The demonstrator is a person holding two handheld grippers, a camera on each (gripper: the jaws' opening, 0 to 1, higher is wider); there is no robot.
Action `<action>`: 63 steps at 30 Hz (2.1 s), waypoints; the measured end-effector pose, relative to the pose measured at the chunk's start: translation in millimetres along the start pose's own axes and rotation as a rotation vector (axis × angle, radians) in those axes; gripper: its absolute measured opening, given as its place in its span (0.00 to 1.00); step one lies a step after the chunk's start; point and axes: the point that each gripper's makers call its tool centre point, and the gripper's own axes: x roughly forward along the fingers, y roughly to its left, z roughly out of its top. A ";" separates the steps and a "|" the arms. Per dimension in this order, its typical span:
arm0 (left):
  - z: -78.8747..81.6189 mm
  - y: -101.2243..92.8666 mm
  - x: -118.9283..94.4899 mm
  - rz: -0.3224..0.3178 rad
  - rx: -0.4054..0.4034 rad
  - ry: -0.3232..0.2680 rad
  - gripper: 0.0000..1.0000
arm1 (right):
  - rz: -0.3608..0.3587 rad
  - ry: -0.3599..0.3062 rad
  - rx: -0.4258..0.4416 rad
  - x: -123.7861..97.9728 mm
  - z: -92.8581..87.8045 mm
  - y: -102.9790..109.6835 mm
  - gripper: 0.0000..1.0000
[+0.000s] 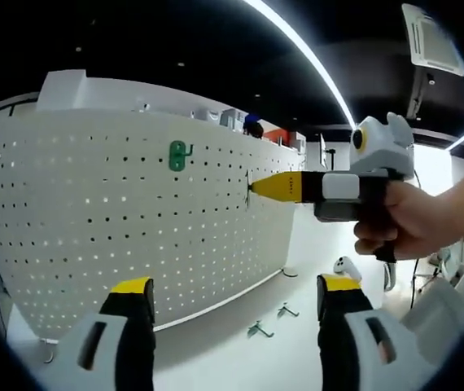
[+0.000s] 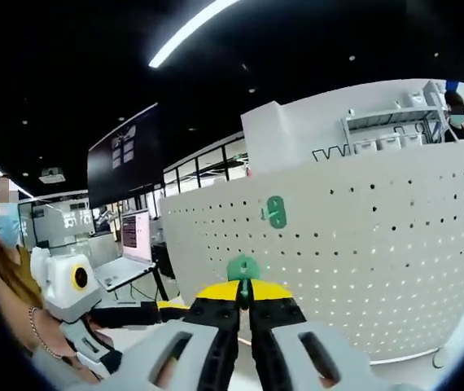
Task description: Insert the hook assembly into the mounting plate slot until the hook locks in place.
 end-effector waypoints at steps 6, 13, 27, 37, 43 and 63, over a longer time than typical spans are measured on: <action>1.1 1.4 -3.2 0.009 -0.008 -0.008 0.84 | -0.064 -0.017 -0.034 7.4 13.4 -17.0 0.00; 2.9 4.0 -7.1 0.019 -0.020 -0.019 0.83 | -0.110 -0.031 -0.078 15.3 24.7 -28.1 0.00; 7.3 7.3 -12.4 0.033 -0.026 -0.039 0.82 | -0.178 -0.055 -0.110 33.0 39.1 -40.9 0.00; 7.3 7.3 -15.5 0.037 -0.027 -0.042 0.81 | -0.231 -0.091 -0.139 44.5 53.6 -51.9 0.00; 9.1 8.5 -16.2 0.039 -0.023 -0.044 0.80 | -0.246 -0.108 -0.179 50.2 59.1 -53.8 0.01; 14.1 5.8 -17.0 0.040 -0.020 -0.045 0.79 | -0.281 -0.092 -0.168 71.3 54.9 -69.7 0.01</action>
